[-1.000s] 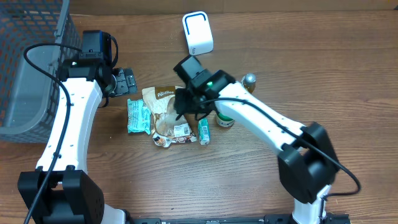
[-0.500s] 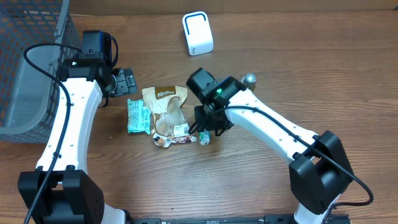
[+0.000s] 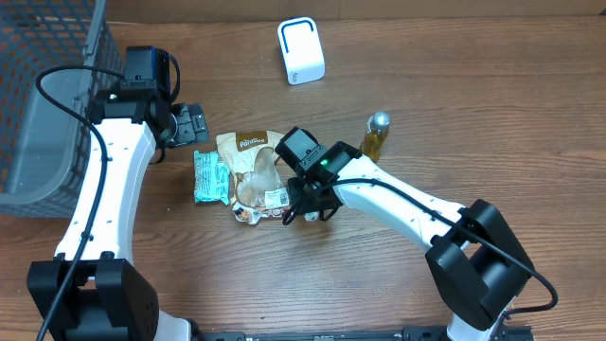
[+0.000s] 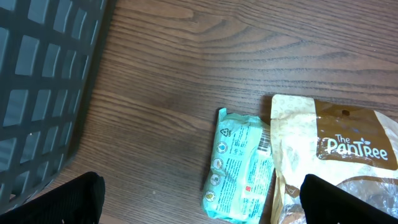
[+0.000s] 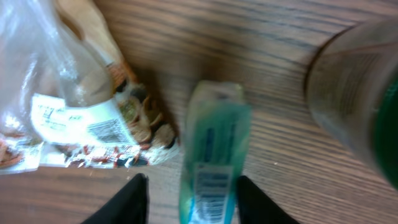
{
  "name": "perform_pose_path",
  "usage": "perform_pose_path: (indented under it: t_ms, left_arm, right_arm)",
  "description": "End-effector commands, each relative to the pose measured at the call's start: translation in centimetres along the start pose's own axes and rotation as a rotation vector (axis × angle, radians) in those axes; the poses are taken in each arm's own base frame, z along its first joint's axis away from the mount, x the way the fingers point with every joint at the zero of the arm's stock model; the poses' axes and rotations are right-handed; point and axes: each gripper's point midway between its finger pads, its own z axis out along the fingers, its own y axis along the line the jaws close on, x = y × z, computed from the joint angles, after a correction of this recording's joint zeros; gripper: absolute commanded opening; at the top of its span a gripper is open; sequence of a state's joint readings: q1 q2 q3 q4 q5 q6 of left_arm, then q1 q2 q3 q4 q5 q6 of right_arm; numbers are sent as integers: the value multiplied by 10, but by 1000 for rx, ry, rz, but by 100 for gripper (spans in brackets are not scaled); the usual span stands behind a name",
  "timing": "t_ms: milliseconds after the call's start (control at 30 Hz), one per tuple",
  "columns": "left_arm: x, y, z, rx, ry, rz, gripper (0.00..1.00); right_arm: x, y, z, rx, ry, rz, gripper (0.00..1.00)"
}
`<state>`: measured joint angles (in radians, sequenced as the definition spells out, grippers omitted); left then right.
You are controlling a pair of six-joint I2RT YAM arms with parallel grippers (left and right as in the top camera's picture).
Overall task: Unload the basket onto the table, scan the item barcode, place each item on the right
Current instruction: 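Move the right gripper down onto the small green-white packet, then grasp the green-white packet with the right gripper and lift slightly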
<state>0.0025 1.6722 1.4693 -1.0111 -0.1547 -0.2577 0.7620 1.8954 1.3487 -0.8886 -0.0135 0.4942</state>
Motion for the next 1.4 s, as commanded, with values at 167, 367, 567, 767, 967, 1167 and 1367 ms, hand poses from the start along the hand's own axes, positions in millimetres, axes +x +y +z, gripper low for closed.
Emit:
perform_pose_path:
  t_ms: [167, 367, 567, 767, 967, 1167, 1367]
  left_arm:
    - [-6, 2, -4, -7, -16, 9, 100]
    - [-6, 2, -4, -7, -16, 9, 99]
    - [-6, 2, -4, -7, -16, 9, 99]
    - [-6, 2, -4, -7, -16, 9, 100]
    - [-6, 2, -4, -7, -16, 9, 100]
    - [-6, 2, -4, -7, -16, 9, 100]
    - [-6, 2, -4, -7, -16, 9, 100]
  right_arm:
    - [4, -11, 10, 66, 18, -8, 4]
    - [8, -20, -27, 97, 51, 7, 4]
    - [25, -46, -33, 246, 77, -1, 4]
    - [37, -49, -19, 281, 72, 10, 4]
    - [49, -31, -11, 259, 70, -44, 10]
    - [64, 7, -7, 135, 101, -95, 31]
    - [55, -2, -21, 143, 120, -56, 29]
